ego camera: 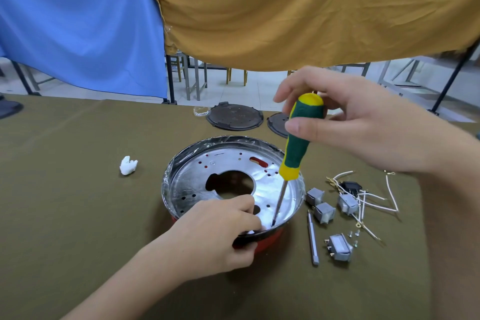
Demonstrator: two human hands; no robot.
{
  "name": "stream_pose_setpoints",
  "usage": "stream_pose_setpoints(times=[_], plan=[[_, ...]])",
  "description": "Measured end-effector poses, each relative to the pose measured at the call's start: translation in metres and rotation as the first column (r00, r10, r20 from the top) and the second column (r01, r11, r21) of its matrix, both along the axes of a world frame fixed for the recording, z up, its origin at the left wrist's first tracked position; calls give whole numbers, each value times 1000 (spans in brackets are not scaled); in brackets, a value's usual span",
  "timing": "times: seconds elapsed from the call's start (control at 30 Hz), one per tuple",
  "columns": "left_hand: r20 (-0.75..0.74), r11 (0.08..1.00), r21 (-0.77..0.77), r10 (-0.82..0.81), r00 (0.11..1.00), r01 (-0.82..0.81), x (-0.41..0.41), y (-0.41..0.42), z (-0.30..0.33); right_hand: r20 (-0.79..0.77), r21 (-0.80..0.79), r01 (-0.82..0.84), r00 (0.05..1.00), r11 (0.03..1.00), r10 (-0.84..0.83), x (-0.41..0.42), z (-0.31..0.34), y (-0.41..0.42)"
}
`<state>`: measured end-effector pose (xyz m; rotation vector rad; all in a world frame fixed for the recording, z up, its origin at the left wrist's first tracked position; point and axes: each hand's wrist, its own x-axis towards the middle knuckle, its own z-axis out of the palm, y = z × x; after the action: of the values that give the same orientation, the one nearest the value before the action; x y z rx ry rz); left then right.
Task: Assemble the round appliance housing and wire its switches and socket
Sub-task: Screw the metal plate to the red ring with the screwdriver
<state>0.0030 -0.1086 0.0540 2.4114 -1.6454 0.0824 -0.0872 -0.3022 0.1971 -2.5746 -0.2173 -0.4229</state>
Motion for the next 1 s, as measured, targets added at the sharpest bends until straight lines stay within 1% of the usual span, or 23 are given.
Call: stream_pose_setpoints(times=[0.07, 0.13, 0.17, 0.2, 0.27, 0.3, 0.33, 0.37, 0.4, 0.5, 0.53, 0.6, 0.67, 0.77, 0.83, 0.9, 0.93, 1.0], plan=[[5, 1000, -10, -3, 1000, 3, 0, 0, 0, 31, -6, -3, 1000, 1000, 4, 0, 1, 3], [9, 1000, -14, -7, 1000, 7, 0, 1, -1, 33, -17, 53, 998, 998, -52, 2, 1, 5], [7, 1000, -20, -10, 1000, 10, 1, 1, -1, 45, -48, 94, 995, 994, -92, 4, 0, 7], [4, 999, -29, -15, 1000, 15, 1, 1, -1, 88, -102, 152, 986, 983, -143, 7, -1, 10], [5, 999, -37, -18, 1000, 18, 1, 0, -1, 230, -234, 301, 941, 925, -248, 13, -6, 16], [1, 999, -36, -14, 1000, 14, 1, 0, -1, 280, -270, 354, 919, 895, -279, 16, -9, 20], [-7, 999, -35, -11, 1000, 11, 1, 0, -2, 302, -279, 372, 909, 886, -287, 17, -11, 22], [-13, 999, -33, -10, 1000, 10, 1, 0, -2, 290, -271, 359, 915, 893, -280, 18, -12, 23], [-16, 999, -34, -14, 1000, 14, 1, 1, -2, 238, -239, 318, 935, 918, -262, 16, -11, 20], [4, 999, -42, -28, 1000, 28, 0, 1, 0, -11, -74, 120, 993, 990, -121, 8, -5, 6], [15, 999, -39, -35, 999, 36, 0, 1, -1, -55, -32, 64, 996, 997, -66, 5, -3, 2], [35, 997, -41, -62, 997, 63, -3, 1, 1, -43, -10, 10, 999, 1000, -11, 2, -1, -1], [56, 994, -60, -86, 995, 90, -5, 2, 3, 6, -30, 27, 1000, 999, -27, 2, 2, 2], [46, 995, -35, -92, 995, 93, -7, 2, 4, 54, -99, 142, 989, 985, -137, 3, 2, 4], [53, 993, -41, -105, 993, 107, -7, 2, 4, 107, -168, 245, 968, 955, -229, 7, -2, 8], [57, 993, -45, -110, 992, 112, -6, 2, 4, 158, -197, 297, 950, 934, -268, 11, -7, 11], [53, 993, -51, -104, 993, 107, -5, 2, 2, 159, -194, 294, 951, 936, -266, 13, -9, 13], [40, 994, -52, -91, 995, 93, -4, 3, 0, 94, -153, 232, 971, 961, -219, 11, -8, 11]])
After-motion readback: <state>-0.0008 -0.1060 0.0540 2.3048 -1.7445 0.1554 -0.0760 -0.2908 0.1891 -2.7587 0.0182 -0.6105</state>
